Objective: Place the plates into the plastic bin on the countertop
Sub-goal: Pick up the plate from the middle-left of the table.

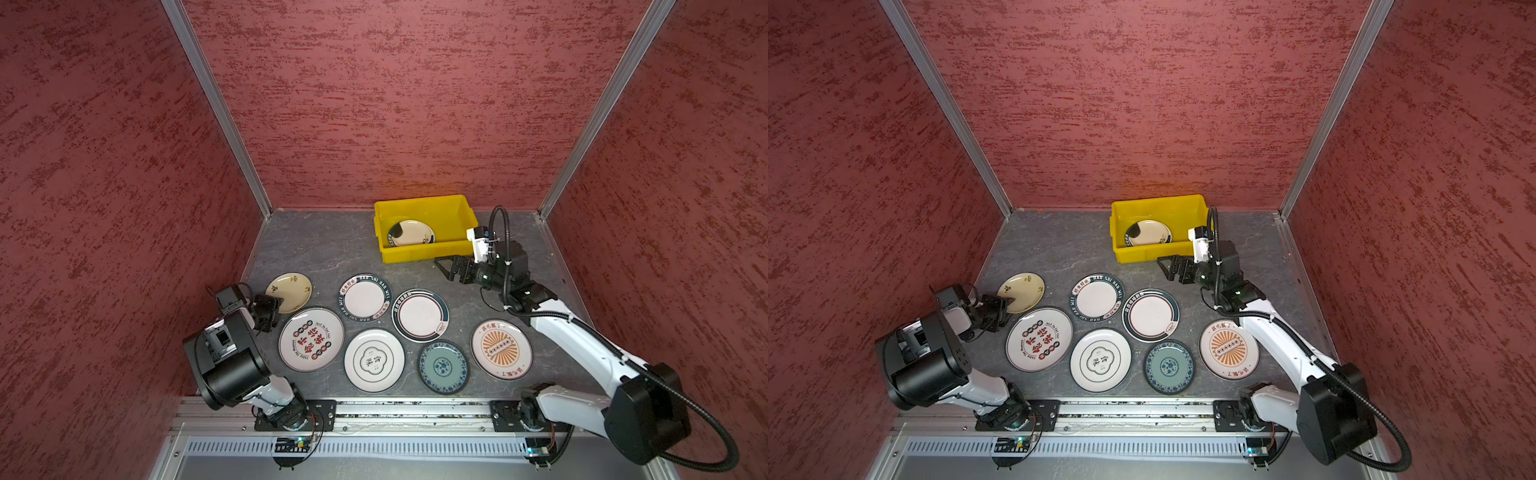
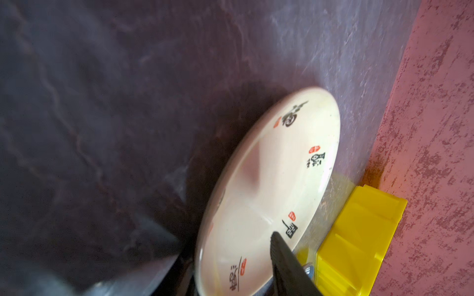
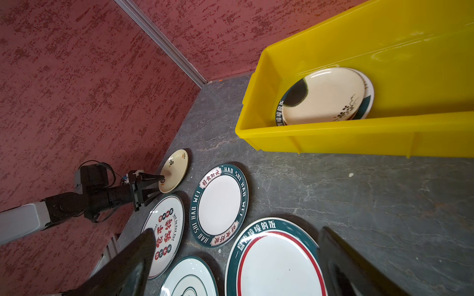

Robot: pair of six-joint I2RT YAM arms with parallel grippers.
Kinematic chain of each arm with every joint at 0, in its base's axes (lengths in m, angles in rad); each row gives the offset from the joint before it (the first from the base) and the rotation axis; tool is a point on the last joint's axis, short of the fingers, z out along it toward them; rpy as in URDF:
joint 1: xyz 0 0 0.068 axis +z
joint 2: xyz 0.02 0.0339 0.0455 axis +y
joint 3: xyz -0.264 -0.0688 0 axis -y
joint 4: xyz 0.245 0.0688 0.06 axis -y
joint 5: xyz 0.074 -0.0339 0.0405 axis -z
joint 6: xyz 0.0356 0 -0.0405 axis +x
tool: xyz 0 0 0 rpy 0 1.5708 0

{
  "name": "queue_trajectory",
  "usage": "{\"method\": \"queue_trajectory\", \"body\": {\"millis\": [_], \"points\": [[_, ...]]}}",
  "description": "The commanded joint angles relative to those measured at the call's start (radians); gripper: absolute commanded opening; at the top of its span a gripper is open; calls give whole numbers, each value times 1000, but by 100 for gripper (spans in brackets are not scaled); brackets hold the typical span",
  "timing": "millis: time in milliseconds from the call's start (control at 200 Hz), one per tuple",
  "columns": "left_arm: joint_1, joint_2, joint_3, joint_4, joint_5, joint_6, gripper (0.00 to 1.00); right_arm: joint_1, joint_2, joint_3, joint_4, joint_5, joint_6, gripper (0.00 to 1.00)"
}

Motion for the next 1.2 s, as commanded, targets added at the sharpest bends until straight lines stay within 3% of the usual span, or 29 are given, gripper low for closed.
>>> {"method": "queue_trajectory", "body": {"millis": [0,406,501,686,822,1197], "points": [[-8,59,-11,-13,-43,-1,40,-6,-19,-10,14,26,8,99],[-22,91,-6,25,-65,-10,32,-6,-19,-11,14,43,23,99],[-29,93,-4,34,-79,-24,25,-5,-18,-13,15,43,26,99],[-40,109,10,34,-83,-41,24,-6,-22,-19,15,51,28,99],[-53,122,19,39,-80,-53,9,-5,-22,-23,17,54,30,99],[-92,123,47,29,-94,-65,0,-6,-31,-33,8,68,25,99]]}}
